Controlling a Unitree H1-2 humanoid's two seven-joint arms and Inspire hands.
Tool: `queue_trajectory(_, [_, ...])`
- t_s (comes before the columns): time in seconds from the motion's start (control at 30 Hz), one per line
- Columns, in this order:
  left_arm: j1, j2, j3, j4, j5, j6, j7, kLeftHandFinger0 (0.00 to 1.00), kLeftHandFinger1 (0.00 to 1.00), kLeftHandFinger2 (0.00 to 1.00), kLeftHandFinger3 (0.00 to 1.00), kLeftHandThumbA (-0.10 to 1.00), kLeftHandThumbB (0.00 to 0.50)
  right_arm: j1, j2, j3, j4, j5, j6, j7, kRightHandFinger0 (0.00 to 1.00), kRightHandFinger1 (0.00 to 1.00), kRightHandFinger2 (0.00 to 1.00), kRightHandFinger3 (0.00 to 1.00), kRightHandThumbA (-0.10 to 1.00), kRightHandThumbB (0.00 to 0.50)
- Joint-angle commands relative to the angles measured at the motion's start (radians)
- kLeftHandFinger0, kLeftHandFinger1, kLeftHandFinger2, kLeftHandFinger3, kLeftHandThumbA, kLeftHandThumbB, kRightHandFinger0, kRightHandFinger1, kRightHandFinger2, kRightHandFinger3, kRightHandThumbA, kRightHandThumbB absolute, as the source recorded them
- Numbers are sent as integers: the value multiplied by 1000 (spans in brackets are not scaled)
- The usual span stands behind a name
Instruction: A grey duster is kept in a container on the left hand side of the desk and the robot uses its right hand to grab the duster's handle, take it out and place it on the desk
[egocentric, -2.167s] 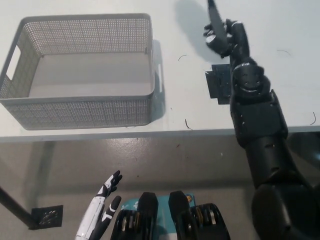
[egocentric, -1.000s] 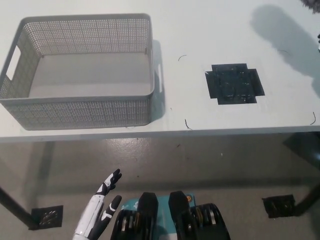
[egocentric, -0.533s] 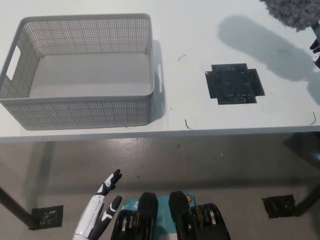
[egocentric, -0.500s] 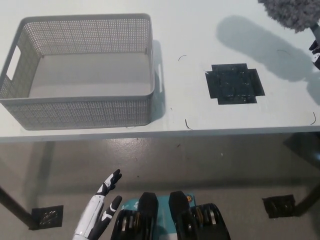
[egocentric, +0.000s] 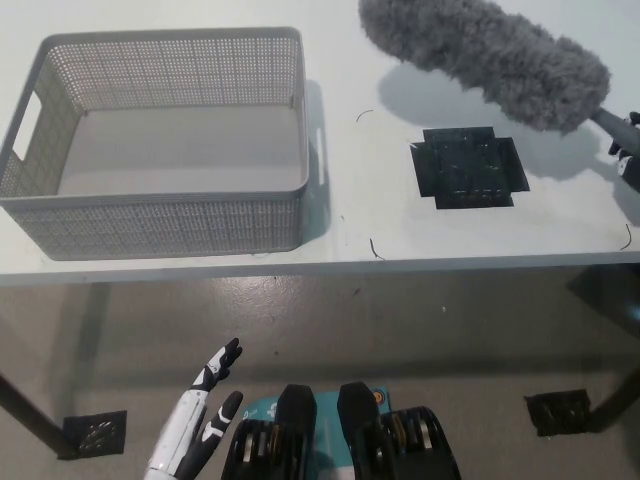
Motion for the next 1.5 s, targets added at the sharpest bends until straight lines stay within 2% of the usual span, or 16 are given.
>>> queue_trajectory(0.0, [2,7,4,-28,-5,-32,8,1000,1000,1000,1000,1000,67,-96,-52,49,-12,-92,-68,-118,0,237,543,343,-100,231])
queue_trajectory(0.03, [1,6,5,-27,-6,-35,9,1000,1000,1000,1000,1000,62,-98,-55,63,-9,-105,-71,-129,0,222,530,475,-100,265])
queue_trajectory(0.1, [1,7,4,-26,-6,-37,8,1000,1000,1000,1000,1000,65,-107,-61,101,-5,-138,-63,-129,0,207,490,269,-100,220])
queue_trajectory(0.17, [1,7,4,-26,-8,-36,7,1000,1000,1000,1000,1000,67,-110,-65,122,-8,-153,-39,-112,0,292,593,267,-100,184])
queue_trajectory(0.27, [1,7,3,-27,-9,-35,5,1000,1000,1000,1000,1000,68,-116,-68,148,-9,-169,-35,-116,69,484,715,490,-100,201])
queue_trajectory(0.37, [1,7,2,-29,-8,-30,3,1000,1000,1000,1000,1000,77,-125,-76,177,-7,-198,-56,-146,53,466,677,594,-100,222])
queue_trajectory(0.47, [-9,11,4,-32,-7,-25,0,1000,1000,1000,1000,1000,75,-152,-84,215,5,-239,-72,-186,29,410,643,513,-100,284])
queue_trajectory(0.57, [-12,12,5,-32,-11,-23,-2,1000,1000,1000,1000,1000,79,-167,-87,213,-26,-229,-38,-127,77,391,528,290,-77,252])
queue_trajectory(0.6, [-13,13,5,-32,-12,-22,-3,1000,1000,1000,1000,1000,79,-169,-86,206,-37,-221,-23,-93,152,419,541,299,70,241])
queue_trajectory(0.63, [-15,13,5,-32,-13,-22,-3,1000,1000,1000,1000,1000,79,-169,-87,198,-58,-209,4,-35,286,573,687,452,248,244])
queue_trajectory(0.67, [-16,13,5,-31,-15,-22,-4,1000,1000,1000,1000,1000,85,-172,-94,195,-115,-196,82,119,598,936,1000,824,522,339])
queue_trajectory(0.7, [-17,14,5,-30,-17,-24,-5,1000,1000,1000,1000,1000,86,-177,-99,192,-155,-174,134,257,1000,1000,1000,1000,753,410])
queue_trajectory(0.73, [-17,14,5,-30,-20,-25,-7,1000,1000,1000,1000,1000,89,-182,-106,185,-194,-146,176,371,1000,1000,1000,1000,822,495])
queue_trajectory(0.9, [-16,14,2,-35,-26,-15,-15,1000,1000,1000,1000,1000,97,-212,-128,144,-299,-46,306,651,1000,1000,1000,1000,672,500])
queue_trajectory(1.33, [-25,19,3,-37,-32,-5,-22,1000,1000,1000,1000,1000,119,-319,-181,113,-385,45,423,1021,1000,1000,1000,1000,624,500])
queue_trajectory(1.47, [-22,18,4,-42,-39,-5,-24,1000,1000,1000,1000,1000,121,-322,-194,41,-407,214,491,1148,1000,1000,1000,1000,604,500])
